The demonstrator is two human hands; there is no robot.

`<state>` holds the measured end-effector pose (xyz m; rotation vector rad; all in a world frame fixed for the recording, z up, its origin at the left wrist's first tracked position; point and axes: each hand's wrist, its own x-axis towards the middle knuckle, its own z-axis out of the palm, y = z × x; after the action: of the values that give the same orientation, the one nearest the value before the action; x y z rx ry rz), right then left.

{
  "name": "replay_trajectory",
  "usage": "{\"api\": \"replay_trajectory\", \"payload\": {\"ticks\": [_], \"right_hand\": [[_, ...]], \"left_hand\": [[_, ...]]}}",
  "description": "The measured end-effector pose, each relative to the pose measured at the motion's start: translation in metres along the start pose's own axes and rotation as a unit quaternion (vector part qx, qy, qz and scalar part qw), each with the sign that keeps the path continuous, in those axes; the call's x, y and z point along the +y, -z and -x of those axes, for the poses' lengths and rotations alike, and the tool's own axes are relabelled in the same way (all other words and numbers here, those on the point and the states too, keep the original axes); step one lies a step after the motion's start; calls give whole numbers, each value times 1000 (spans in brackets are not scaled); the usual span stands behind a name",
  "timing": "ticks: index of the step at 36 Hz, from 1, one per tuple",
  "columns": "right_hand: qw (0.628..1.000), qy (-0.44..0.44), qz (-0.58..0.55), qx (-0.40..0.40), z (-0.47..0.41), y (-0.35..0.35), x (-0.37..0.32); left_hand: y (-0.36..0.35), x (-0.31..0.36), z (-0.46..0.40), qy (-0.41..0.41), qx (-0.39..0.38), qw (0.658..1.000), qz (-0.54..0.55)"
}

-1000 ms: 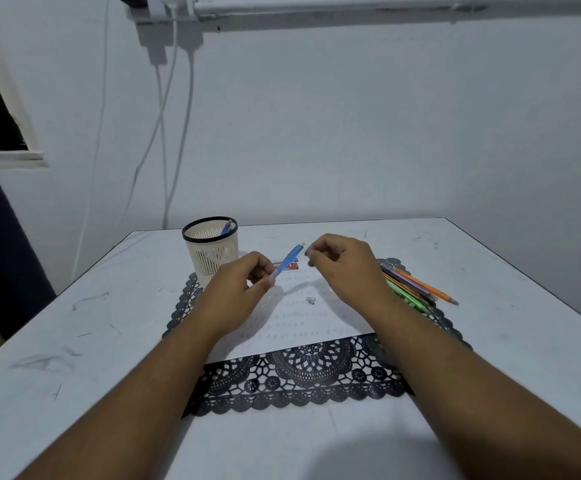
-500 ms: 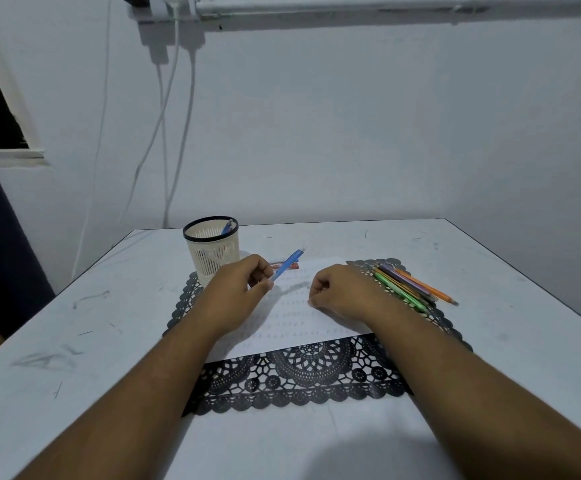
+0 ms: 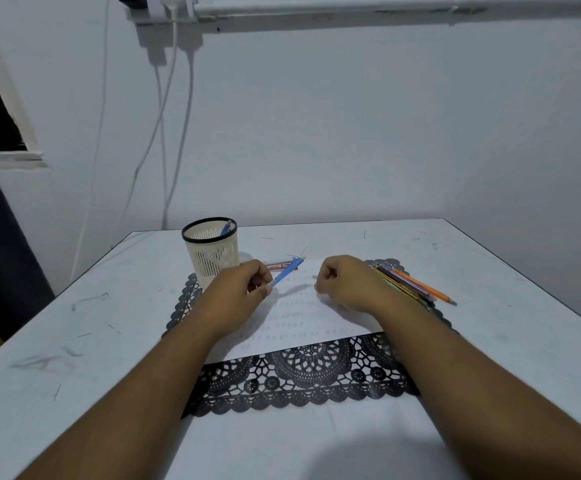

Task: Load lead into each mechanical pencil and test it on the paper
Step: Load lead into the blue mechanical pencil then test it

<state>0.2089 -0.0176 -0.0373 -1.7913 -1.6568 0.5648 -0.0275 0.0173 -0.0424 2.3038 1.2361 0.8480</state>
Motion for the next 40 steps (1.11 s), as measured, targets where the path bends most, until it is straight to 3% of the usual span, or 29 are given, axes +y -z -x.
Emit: {"api": "replay_trajectory", "payload": {"ticks": [8, 15, 26, 40], "right_hand": [[963, -27, -254, 87, -6, 13, 9], [914, -20, -400, 69, -4, 15, 5], [927, 10, -373, 40, 3, -3, -10], [931, 19, -355, 76, 5, -4, -14]], "left_hand": [[0, 0, 0, 6, 0, 1000, -1], [0, 0, 0, 3, 5, 1000, -2], [0, 4, 1, -2, 9, 1000, -13], [0, 4, 0, -3, 6, 1000, -13]]}}
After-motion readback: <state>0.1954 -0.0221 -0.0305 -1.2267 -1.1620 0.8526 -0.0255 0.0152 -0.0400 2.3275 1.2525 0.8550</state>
